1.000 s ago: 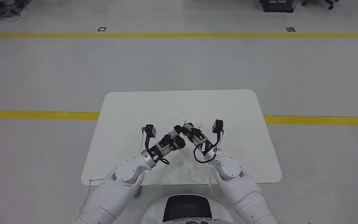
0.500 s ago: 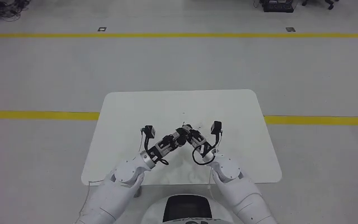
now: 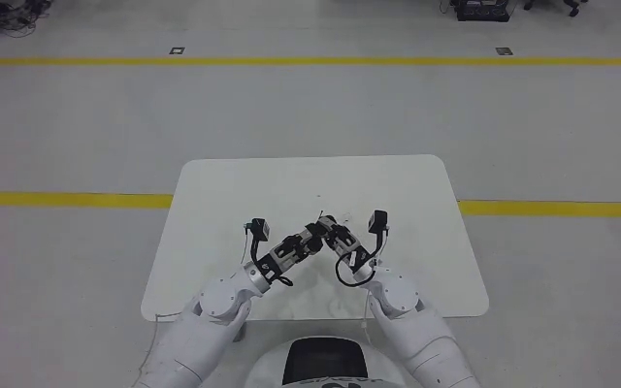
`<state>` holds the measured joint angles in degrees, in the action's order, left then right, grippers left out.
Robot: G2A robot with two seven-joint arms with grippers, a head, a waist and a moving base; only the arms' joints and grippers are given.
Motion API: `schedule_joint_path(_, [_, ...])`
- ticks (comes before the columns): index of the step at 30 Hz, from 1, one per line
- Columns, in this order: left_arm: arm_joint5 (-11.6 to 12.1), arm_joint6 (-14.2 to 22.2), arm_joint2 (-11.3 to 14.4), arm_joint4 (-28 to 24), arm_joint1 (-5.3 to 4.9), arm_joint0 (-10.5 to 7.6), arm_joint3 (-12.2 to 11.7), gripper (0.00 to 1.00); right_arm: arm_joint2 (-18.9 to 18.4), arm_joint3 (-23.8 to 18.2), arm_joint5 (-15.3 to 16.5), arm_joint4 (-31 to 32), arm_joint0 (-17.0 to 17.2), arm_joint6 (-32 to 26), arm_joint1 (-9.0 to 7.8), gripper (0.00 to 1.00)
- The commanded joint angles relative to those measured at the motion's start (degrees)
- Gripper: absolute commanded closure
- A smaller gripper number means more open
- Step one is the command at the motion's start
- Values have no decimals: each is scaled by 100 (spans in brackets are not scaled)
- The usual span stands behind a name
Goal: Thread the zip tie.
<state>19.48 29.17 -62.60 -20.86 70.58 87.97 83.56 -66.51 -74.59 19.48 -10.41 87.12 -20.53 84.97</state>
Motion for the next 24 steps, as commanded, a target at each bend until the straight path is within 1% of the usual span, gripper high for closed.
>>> schedule_joint_path(1, [0, -19, -3, 3, 7, -2, -7, 76, 2, 4, 0, 5, -3, -19, -2, 100])
schedule_joint_path(9, [0, -58, -29, 25, 25, 9, -15, 79, -27, -51, 0, 34, 32, -32, -15, 100])
schedule_joint_path(14, [0, -37, -40, 38, 32, 9, -43, 78, -58, -113, 0, 36, 76, -41, -24, 100])
schedule_joint_path(19, [0, -10, -43, 23, 41, 5, -56, 82, -60, -122, 0, 67, 88, -79, -31, 100])
schedule_joint_path(22, [0, -11, -45, 22, 47, 2, -65, 82, -52, -122, 0, 74, 87, -89, -33, 100])
schedule_joint_path(24, [0, -8, -45, 24, 51, 0, -74, 85, -42, -114, 0, 75, 82, -92, -33, 100])
